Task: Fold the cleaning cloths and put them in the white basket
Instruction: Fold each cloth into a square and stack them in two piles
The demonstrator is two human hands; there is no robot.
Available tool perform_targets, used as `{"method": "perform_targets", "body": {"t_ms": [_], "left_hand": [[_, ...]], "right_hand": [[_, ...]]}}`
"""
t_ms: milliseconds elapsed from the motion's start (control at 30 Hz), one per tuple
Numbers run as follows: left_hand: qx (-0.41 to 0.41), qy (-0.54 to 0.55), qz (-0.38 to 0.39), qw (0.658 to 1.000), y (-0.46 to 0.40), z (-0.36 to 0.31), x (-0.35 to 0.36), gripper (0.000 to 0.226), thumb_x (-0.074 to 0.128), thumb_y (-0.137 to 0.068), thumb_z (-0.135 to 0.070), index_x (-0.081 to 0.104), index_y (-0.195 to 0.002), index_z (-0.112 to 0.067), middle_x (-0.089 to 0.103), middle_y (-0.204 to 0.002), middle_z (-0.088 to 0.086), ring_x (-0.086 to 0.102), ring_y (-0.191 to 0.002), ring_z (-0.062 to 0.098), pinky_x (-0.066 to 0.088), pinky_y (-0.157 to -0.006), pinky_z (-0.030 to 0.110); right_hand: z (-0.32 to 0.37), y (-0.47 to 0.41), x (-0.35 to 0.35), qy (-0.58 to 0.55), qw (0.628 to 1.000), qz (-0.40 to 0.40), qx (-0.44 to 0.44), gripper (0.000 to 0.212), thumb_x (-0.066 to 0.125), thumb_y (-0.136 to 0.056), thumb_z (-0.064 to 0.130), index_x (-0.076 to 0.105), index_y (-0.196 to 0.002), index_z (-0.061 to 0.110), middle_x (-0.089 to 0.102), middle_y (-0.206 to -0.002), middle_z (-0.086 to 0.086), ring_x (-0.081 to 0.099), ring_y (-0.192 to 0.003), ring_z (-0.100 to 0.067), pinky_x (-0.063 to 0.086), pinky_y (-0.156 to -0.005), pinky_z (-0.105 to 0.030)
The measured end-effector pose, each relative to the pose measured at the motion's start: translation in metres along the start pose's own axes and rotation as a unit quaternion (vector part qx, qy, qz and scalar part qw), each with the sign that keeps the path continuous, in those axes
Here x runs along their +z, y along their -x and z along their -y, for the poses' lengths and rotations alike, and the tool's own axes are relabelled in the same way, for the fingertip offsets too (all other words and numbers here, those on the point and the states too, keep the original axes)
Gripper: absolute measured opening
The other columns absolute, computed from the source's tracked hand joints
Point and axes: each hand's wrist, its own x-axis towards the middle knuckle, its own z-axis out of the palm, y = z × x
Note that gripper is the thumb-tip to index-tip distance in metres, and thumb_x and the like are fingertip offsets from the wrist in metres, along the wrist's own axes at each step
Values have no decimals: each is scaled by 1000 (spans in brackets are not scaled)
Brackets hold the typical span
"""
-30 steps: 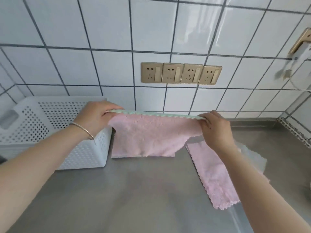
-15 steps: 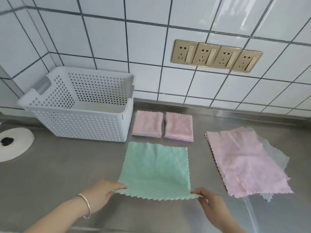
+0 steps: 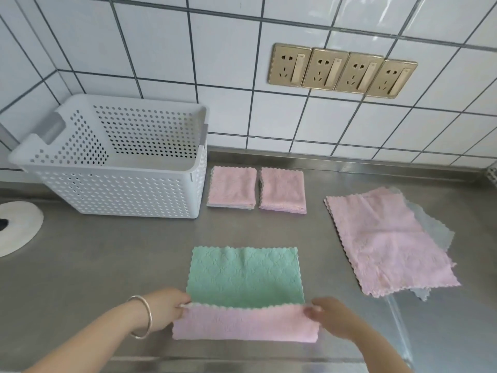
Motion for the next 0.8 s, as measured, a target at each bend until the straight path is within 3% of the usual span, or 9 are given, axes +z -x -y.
{"method": "perform_targets", "body": {"t_ms": [67, 133, 200, 267, 433, 633, 733, 800], "left_hand": [[-33, 88, -60, 994, -14, 4, -3, 34, 41, -90, -13, 30, -59, -20, 35, -60, -6, 31, -54, 8, 21, -49, 19], [-74, 231, -140, 960, -29, 8, 0, 23, 46, -87, -17, 45, -64, -18, 50, -65, -2, 42, -60, 14, 32, -54, 23], [-110, 361, -214, 901, -43, 5, 2, 19, 49, -81, -26, 64, -83, -15, 68, -82, 7, 54, -68, 20, 45, -64, 29], [-134, 415, -259, 862, -53, 0, 1, 26, 48, -82, -25, 67, -96, -14, 70, -94, 14, 56, -73, 25, 46, -69, 33], [-195, 399, -300, 844, -77, -1, 3, 27, 47, -91, -19, 62, -110, -7, 66, -110, 18, 60, -97, 33, 44, -81, 33], [-229, 366, -309, 847, -91, 1, 0, 27, 46, -91, -20, 63, -106, -6, 66, -106, 20, 60, -95, 35, 45, -81, 33], [-248, 339, -315, 851, -94, 0, 0, 27, 45, -91, -23, 58, -102, -3, 64, -105, 23, 59, -96, 38, 45, -80, 35], [-259, 315, -321, 855, -95, -2, 0, 28, 44, -91, -23, 55, -103, -1, 63, -106, 25, 58, -99, 40, 45, -80, 37]], "right_hand": [[7, -11, 1, -177, 981, -76, 19, 24, 48, -94, 24, 57, -73, 17, 55, -74, 0, 51, -70, -14, 44, -68, -28], [17, -23, 3, -287, 947, -137, 39, 23, 47, -94, 24, 62, -80, 16, 59, -77, -1, 53, -73, -16, 42, -66, -30], [25, -34, 3, -310, 931, -183, 51, 23, 45, -94, 24, 63, -90, 11, 62, -84, -8, 53, -75, -19, 40, -65, -30], [34, -44, 0, -300, 927, -219, 47, 20, 45, -94, 20, 59, -93, 6, 58, -82, -11, 50, -73, -21, 36, -59, -28], [41, -68, -3, -267, 928, -258, 30, 12, 45, -94, 17, 56, -91, 12, 55, -71, 2, 51, -75, -24, 34, -54, -22], [41, -84, -6, -259, 923, -279, 51, 21, 50, -91, 23, 51, -77, 7, 53, -66, -4, 47, -69, -24, 33, -55, -27], [42, -86, -8, -249, 924, -282, 62, 23, 50, -91, 26, 50, -70, 16, 55, -70, -1, 50, -73, -25, 35, -58, -29], [42, -88, -8, -245, 925, -282, 76, 17, 51, -91, 29, 56, -77, 20, 59, -75, 2, 54, -79, -25, 38, -65, -29]]}}
